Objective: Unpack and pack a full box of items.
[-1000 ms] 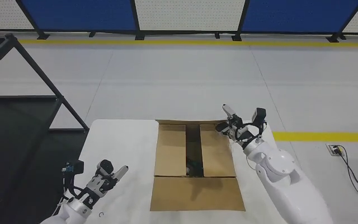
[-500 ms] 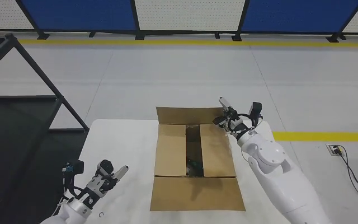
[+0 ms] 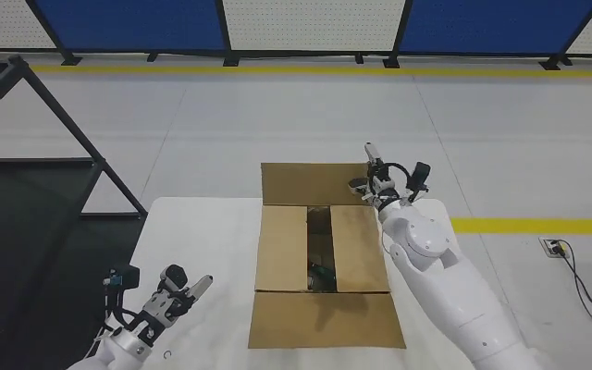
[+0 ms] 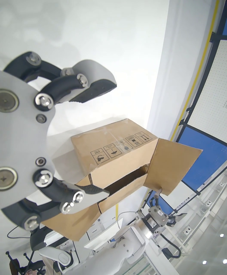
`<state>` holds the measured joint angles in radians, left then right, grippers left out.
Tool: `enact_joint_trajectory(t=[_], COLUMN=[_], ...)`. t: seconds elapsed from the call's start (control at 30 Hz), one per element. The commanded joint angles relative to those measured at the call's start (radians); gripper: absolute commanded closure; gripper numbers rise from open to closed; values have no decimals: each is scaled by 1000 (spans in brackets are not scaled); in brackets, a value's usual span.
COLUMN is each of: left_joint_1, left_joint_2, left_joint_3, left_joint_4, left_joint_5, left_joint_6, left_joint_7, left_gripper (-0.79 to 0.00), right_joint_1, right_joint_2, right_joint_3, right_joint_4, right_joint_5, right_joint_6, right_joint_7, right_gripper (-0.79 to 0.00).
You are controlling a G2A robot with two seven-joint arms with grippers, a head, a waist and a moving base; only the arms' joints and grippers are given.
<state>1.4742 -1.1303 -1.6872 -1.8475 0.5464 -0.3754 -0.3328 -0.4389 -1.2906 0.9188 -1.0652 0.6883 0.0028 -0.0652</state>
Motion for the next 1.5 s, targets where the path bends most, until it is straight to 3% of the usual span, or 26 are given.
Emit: enact_joint_trajectory(t=[0.0,0.4,0.87,1.1,1.27,1.47], left_joint_1=[5,21,21,21,21,18], left_joint_2=[0,0,0,0,0,1], left_joint_3=[-2,-2,-2,-2,-2,-4], left_joint_4=[1,-1,-1,-1,-1,-1], left_joint_5=[-3,-1,-1,-1,-1,0], left_joint_6=[1,11,11,11,11,21], left_joint_7=[5,18,18,18,18,28], left_gripper=[-785,-785,-785,-785,-785,-785], right_joint_1=[42,219,283,286,264,184], right_joint_2=[-21,-143,-208,-215,-190,-131], right_joint_3=[-25,-158,-189,-148,-89,-17], right_joint_4=[72,401,544,556,517,359], right_joint_5=[10,22,-51,-48,-32,-95], right_joint_6=[-6,126,199,112,16,-51], right_joint_7=[-17,33,123,145,321,554], right_gripper=[-785,-785,-785,-785,-785,-785])
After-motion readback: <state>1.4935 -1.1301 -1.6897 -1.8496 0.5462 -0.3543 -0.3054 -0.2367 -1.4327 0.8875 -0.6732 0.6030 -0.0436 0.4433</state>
